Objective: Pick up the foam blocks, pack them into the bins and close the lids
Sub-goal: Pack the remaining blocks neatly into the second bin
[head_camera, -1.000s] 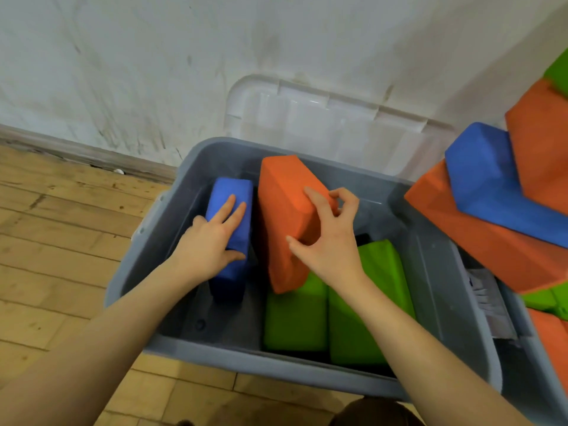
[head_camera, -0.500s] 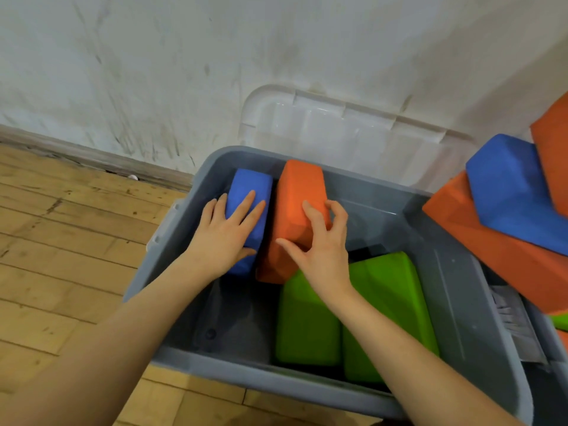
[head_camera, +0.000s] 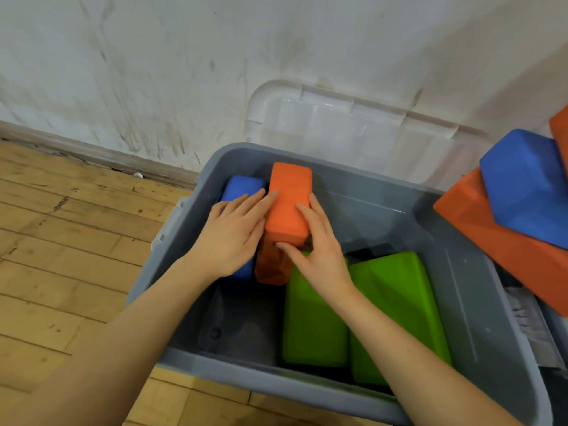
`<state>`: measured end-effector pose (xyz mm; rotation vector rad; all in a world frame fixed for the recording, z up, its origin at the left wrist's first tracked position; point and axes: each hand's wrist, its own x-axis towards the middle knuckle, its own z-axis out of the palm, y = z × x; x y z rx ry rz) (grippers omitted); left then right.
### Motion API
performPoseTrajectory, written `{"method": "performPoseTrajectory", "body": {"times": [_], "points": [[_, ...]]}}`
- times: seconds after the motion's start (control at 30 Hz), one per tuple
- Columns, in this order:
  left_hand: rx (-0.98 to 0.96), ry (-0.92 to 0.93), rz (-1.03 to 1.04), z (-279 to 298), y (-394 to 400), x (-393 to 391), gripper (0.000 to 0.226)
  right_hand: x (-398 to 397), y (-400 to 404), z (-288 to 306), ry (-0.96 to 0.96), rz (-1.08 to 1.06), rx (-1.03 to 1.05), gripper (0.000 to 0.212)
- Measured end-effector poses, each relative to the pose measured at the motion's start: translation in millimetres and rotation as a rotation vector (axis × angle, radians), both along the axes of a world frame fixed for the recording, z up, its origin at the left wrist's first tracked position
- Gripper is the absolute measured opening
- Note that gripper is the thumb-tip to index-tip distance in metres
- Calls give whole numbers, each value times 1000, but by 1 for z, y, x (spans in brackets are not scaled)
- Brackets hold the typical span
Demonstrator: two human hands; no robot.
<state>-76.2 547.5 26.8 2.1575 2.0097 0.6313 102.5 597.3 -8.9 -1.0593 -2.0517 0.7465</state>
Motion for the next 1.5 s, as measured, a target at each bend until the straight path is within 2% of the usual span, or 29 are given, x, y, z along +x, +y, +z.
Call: {"method": "performPoseTrajectory", "body": {"times": [0.1, 0.17, 0.23, 0.33, 0.4, 0.5, 0.57, 0.67, 0.73, 0.9, 0.97, 1.03, 1.17, 1.23, 1.3, 1.4, 1.5], "points": [[-21, 49, 28, 7, 6, 8, 71, 12, 5, -2, 129, 151, -219, 76], [-36, 153, 22, 8, 12, 20, 74, 20, 9, -3, 123, 224, -293, 75], [-46, 262, -24, 3, 18, 32, 67, 28, 13, -4, 127, 164, -298, 66], [-112, 261, -5, -9, 25, 35, 59, 42, 28, -16, 47, 2, -290, 53], [-193, 276, 20, -22, 29, 33, 65, 50, 42, -28, -156, -25, -243, 52], [-251, 285, 52, -35, 34, 29, 59, 53, 61, -47, -653, 14, -146, 60], [-246, 279, 59, -36, 33, 30, 64, 53, 68, -63, -928, -2, -127, 70], [-216, 314, 48, -39, 32, 29, 85, 55, 71, -82, -1136, -4, -219, 79], [-197, 334, 56, -40, 32, 30, 86, 56, 69, -92, -1202, 47, -247, 78], [-150, 321, 46, -40, 36, 33, 78, 67, 62, -85, -1176, 140, -139, 70], [-179, 346, 61, -41, 35, 37, 81, 75, 55, -74, -1186, 131, -65, 65], [-194, 363, 95, -40, 34, 41, 83, 85, 50, -59, -1143, 31, -23, 66], [-137, 387, 87, -32, 29, 56, 67, 119, 44, -32, -1123, -222, 104, 70], [-118, 372, 71, -32, 29, 56, 64, 134, 39, -25, -1174, -343, 49, 73], [-92, 362, 54, -28, 30, 60, 62, 141, 34, -25, -1218, -339, -40, 74], [-63, 323, -15, -23, 39, 77, 57, 146, 30, -19, -1045, -323, -26, 71], [-92, 226, -81, -23, 48, 107, 61, 154, 28, -9, -640, -339, -17, 66]]}}
